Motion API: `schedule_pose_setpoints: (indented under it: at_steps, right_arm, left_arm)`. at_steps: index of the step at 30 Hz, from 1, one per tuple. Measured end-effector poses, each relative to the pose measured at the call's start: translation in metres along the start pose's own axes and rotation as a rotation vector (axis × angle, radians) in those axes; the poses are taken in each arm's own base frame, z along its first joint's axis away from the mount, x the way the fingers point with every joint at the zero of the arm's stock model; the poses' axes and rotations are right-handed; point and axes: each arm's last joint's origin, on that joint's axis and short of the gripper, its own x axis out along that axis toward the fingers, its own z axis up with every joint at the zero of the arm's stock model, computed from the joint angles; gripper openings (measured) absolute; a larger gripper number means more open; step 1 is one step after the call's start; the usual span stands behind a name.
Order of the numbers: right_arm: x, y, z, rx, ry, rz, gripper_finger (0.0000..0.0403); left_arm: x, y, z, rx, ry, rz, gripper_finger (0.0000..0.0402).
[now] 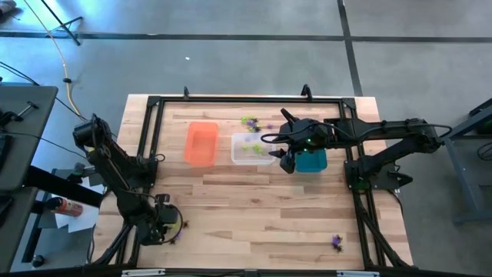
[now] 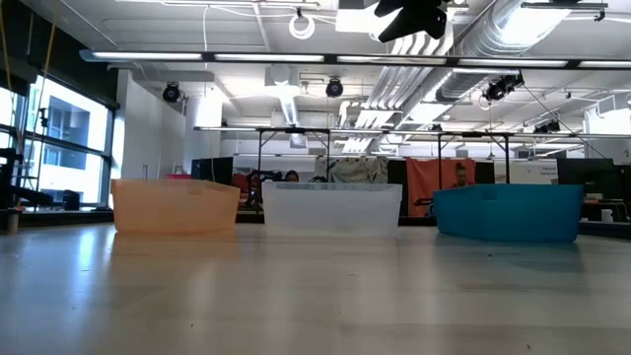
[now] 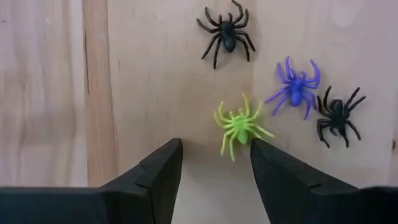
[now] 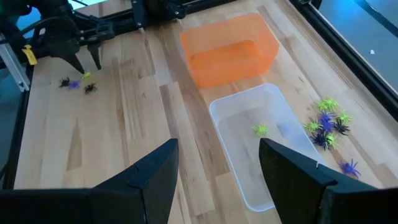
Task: Sort Halloween decoration
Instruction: Put the green spider toy into the transparent bin
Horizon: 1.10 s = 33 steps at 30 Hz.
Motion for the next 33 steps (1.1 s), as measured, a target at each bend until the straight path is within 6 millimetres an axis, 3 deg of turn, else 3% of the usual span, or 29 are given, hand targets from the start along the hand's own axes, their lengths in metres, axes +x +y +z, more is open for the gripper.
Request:
schedule_pose_setpoints:
  at_steps: [10, 13, 17, 21, 28, 33]
  right_arm:
    - [0.000, -0.001, 0.000, 0.006, -0.011, -0.038, 0.0220]
    - [0.000, -0.001, 0.000, 0.008, -0.011, -0.039, 0.0220]
    - [0.000, -0.001, 0.000, 0.024, -0.012, -0.041, 0.0220]
    - [0.000, -0.001, 0.000, 0.024, -0.012, -0.042, 0.0220]
    - [0.000, -0.001, 0.000, 0.014, -0.010, -0.043, 0.0220]
    - [0.000, -0.001, 0.000, -0.021, -0.005, -0.027, 0.0220]
  left_arm:
    - [0.008, -0.001, -0.001, -0.040, -0.018, 0.054, 0.0164]
    - [0.010, 0.000, -0.002, -0.043, -0.027, 0.072, 0.0124]
    - [0.011, 0.001, -0.001, -0.112, -0.053, 0.087, 0.0025]
    - [0.006, 0.001, 0.000, -0.217, -0.065, 0.064, 0.0007]
    - [-0.026, 0.010, 0.004, -0.277, -0.140, -0.019, 0.0000]
    - [-0.072, 0.022, 0.020, -0.295, -0.386, -0.059, 0.0000]
